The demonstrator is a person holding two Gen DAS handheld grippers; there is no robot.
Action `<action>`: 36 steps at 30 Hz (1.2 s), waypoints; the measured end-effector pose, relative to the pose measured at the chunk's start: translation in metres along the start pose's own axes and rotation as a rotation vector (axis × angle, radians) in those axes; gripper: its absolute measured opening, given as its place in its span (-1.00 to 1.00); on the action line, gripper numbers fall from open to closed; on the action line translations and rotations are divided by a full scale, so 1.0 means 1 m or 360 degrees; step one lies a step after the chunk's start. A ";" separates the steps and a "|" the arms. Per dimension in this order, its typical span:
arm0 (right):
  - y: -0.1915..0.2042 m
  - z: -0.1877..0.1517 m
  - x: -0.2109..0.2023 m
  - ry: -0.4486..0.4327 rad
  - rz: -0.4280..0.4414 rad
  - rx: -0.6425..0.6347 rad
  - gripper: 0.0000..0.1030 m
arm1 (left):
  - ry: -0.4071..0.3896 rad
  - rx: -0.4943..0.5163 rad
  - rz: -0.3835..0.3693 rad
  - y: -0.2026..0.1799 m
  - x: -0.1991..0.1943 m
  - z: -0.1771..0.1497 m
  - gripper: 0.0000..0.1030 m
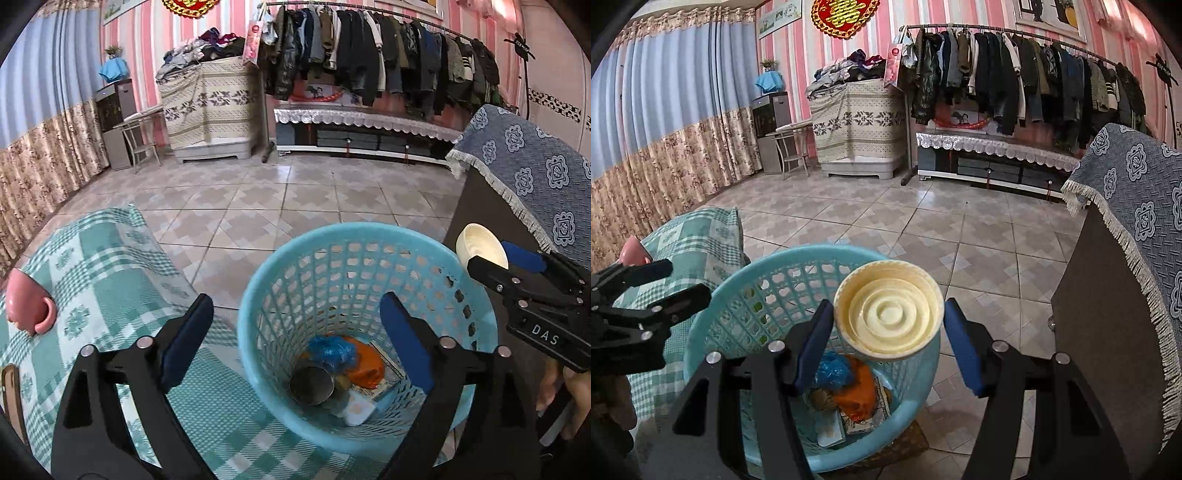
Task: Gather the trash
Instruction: 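Carry the cream bowl and black cylinder over the blue basket and open both tools, then move both tools back over the table toward the remaining items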
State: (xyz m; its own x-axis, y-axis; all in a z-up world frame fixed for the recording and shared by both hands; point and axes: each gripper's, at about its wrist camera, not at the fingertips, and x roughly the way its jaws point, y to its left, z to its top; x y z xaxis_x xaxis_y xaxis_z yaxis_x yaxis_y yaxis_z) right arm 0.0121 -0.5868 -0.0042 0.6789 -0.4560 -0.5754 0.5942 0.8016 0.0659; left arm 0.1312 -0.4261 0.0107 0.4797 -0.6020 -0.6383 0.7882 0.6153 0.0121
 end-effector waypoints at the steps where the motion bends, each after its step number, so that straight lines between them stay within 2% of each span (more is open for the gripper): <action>1: 0.003 0.000 0.001 0.0002 0.0004 -0.0003 0.18 | -0.0002 -0.0013 0.0010 0.002 -0.002 0.000 0.77; 5: 0.013 -0.001 0.005 0.0016 0.0024 -0.0030 0.18 | -0.0039 -0.0089 0.0085 0.018 -0.010 0.001 0.83; 8: 0.024 -0.001 0.007 0.0024 0.0045 -0.0053 0.18 | -0.0081 -0.0105 0.0187 0.027 -0.019 0.001 0.88; 11: 0.031 0.000 0.009 0.0026 0.0064 -0.0059 0.19 | -0.0106 -0.0124 0.0227 0.035 -0.027 0.001 0.89; 13: 0.037 0.003 0.004 -0.0009 0.0086 -0.0066 0.36 | -0.0126 -0.0130 0.0260 0.040 -0.034 0.002 0.89; 14: 0.040 0.003 0.001 -0.0038 0.0076 -0.0079 0.59 | -0.0135 -0.0132 0.0275 0.042 -0.038 0.002 0.89; 15: 0.043 0.004 -0.002 -0.0059 0.0066 -0.0090 0.73 | -0.0147 -0.0140 0.0291 0.045 -0.042 0.002 0.89; 18: 0.051 0.005 -0.007 -0.0079 0.0045 -0.0129 0.81 | -0.0163 -0.0167 0.0317 0.055 -0.054 0.002 0.89; 25: 0.070 -0.001 -0.006 -0.0034 0.0094 -0.0111 0.87 | -0.0176 -0.0263 0.0446 0.093 -0.091 -0.014 0.89; 30: 0.111 0.001 -0.015 -0.0054 0.0189 -0.0184 0.87 | -0.0174 -0.0348 0.0594 0.132 -0.119 -0.035 0.89; 36: 0.174 0.007 -0.027 -0.0086 0.0337 -0.0339 0.87 | -0.0163 -0.0428 0.0832 0.185 -0.161 -0.063 0.89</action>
State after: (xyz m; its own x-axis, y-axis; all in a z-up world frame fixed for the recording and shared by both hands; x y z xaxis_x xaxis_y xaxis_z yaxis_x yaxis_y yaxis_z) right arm 0.1006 -0.4378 0.0284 0.8034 -0.2853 -0.5226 0.3370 0.9415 0.0041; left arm 0.1754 -0.1828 0.0673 0.8231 -0.2225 -0.5225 0.3186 0.9426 0.1005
